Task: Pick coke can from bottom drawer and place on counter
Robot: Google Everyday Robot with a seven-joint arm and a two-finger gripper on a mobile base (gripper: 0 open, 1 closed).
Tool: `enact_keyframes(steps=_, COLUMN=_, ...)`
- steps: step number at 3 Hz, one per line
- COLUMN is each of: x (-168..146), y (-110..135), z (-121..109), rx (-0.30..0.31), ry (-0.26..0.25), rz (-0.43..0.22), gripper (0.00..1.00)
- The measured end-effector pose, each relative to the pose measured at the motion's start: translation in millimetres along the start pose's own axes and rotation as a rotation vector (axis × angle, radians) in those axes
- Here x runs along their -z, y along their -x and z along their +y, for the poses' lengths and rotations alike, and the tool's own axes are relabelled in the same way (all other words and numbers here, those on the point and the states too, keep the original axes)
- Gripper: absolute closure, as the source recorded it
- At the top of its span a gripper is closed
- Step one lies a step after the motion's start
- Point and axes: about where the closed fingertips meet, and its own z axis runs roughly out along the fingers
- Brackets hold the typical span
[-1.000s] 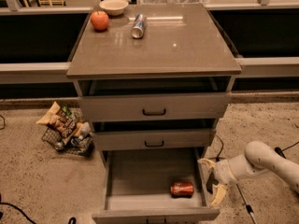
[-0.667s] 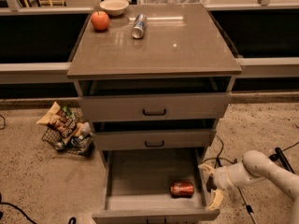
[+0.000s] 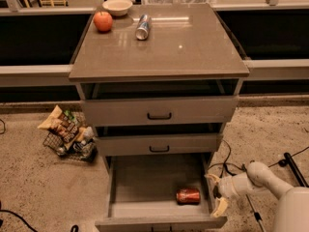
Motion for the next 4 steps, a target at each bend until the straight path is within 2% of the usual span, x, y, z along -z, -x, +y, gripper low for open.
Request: enact_keyframes(steps=4, x=-77.8, y=-27.9, z=-65.0, rx=0.008, ry=0.023, rz=0.076, gripper=0.00)
